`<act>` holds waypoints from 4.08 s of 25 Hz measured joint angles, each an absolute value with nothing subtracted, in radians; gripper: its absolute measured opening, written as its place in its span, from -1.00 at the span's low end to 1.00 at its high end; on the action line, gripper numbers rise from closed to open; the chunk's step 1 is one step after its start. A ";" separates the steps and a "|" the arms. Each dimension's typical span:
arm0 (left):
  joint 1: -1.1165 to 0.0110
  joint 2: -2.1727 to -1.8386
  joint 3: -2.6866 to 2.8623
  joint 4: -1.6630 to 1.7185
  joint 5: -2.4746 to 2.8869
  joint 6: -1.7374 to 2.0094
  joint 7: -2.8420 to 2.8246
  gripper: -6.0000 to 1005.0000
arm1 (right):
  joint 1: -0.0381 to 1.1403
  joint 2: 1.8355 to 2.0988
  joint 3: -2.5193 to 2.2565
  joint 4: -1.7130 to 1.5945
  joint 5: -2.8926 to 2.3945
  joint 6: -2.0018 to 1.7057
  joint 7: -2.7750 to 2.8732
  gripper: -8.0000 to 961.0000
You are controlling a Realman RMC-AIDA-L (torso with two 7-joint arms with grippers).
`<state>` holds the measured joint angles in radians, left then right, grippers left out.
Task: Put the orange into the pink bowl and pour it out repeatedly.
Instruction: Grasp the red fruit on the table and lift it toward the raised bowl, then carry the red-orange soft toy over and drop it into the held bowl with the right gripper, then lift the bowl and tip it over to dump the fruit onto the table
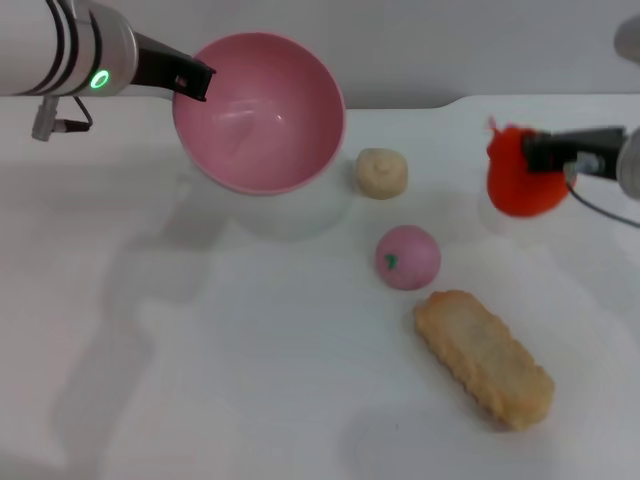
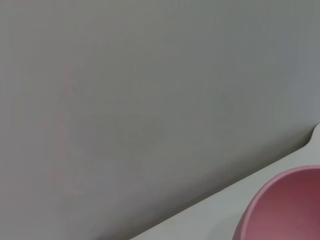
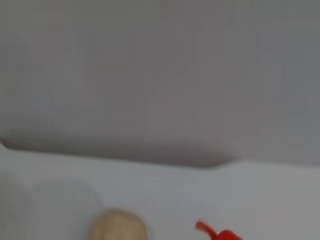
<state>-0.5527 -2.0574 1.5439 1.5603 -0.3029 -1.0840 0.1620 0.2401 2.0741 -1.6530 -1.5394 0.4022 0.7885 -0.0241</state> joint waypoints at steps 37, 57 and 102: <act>-0.573 -2.062 1.659 1.496 -0.436 -0.940 0.221 -0.89 | 0.266 2.079 -1.776 -1.869 0.327 0.835 0.007 -0.42; -0.376 -2.058 1.909 1.291 -0.429 -0.246 0.431 -0.89 | 0.056 2.086 -1.481 -1.951 0.295 0.835 -0.003 0.29; -0.243 -2.068 2.052 0.962 0.002 0.785 0.863 -0.90 | 0.092 2.079 -1.479 -1.905 0.296 0.866 -0.042 0.29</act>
